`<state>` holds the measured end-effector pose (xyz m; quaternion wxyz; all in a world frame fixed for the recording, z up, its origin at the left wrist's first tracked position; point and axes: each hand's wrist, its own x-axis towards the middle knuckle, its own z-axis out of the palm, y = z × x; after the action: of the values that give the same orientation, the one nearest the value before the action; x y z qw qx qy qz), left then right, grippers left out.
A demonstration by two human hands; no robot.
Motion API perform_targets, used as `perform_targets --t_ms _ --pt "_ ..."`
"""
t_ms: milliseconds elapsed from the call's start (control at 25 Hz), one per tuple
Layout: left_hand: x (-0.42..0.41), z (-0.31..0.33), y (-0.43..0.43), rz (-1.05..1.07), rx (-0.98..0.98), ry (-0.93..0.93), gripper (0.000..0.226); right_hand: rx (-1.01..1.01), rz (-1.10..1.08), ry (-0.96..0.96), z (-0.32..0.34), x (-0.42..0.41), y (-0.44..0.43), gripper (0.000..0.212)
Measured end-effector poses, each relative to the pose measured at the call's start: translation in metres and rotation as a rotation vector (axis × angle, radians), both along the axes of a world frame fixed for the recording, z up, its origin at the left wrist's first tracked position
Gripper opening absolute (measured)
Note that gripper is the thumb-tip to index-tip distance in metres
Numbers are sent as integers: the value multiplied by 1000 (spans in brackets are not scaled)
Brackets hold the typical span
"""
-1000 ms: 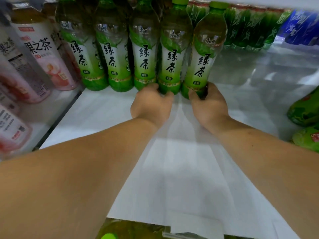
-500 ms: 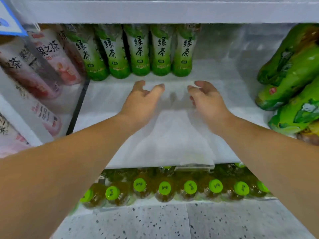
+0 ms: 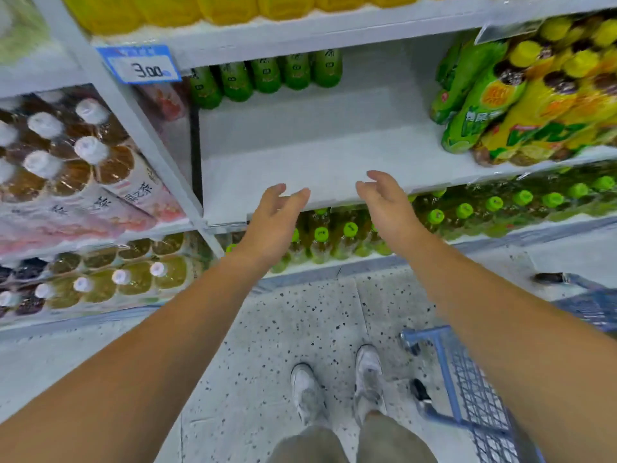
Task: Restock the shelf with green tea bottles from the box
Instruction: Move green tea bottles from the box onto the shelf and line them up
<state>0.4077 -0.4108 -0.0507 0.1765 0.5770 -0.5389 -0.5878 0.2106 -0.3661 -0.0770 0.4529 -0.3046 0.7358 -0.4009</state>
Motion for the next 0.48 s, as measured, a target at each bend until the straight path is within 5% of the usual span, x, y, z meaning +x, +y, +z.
perform_targets --t_ms 320,480 --pt "36 81 95 -49 11 51 37 14 12 38 82 28 114 49" --pt "25 105 134 -147 -28 92 47 -14 -74 46 115 28 166 47"
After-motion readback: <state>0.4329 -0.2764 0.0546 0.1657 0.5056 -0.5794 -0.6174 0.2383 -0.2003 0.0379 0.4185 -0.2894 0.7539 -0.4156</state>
